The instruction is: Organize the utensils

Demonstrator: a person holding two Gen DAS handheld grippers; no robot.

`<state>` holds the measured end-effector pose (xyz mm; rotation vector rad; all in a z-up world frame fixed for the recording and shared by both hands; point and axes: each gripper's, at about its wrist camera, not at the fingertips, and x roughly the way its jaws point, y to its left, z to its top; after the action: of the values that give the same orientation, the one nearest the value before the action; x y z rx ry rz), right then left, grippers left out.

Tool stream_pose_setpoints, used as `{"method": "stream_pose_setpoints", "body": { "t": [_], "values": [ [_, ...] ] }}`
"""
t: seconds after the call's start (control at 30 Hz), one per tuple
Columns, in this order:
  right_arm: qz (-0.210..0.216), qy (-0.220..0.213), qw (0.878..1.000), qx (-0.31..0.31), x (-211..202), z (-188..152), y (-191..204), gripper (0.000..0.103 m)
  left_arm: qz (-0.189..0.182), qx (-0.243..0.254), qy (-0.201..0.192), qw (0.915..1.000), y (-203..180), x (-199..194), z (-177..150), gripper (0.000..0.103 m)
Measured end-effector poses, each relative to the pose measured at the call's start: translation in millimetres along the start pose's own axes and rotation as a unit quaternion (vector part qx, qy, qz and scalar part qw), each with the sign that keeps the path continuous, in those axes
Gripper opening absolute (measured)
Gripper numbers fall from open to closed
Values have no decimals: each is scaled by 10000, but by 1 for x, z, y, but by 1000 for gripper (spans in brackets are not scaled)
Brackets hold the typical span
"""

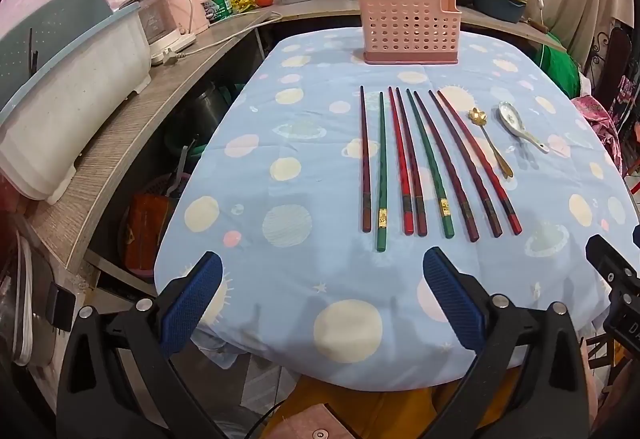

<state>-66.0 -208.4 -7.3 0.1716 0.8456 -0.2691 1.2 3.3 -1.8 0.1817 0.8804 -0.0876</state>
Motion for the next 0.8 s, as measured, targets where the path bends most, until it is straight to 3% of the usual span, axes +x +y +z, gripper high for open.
{"method": "stream_pose_setpoints", "body": {
  "t": [0.8],
  "values": [
    [37, -65, 10000, -12, -6, 5, -4, 96, 2, -30, 0, 10000, 2, 1, 1, 96]
  ]
}}
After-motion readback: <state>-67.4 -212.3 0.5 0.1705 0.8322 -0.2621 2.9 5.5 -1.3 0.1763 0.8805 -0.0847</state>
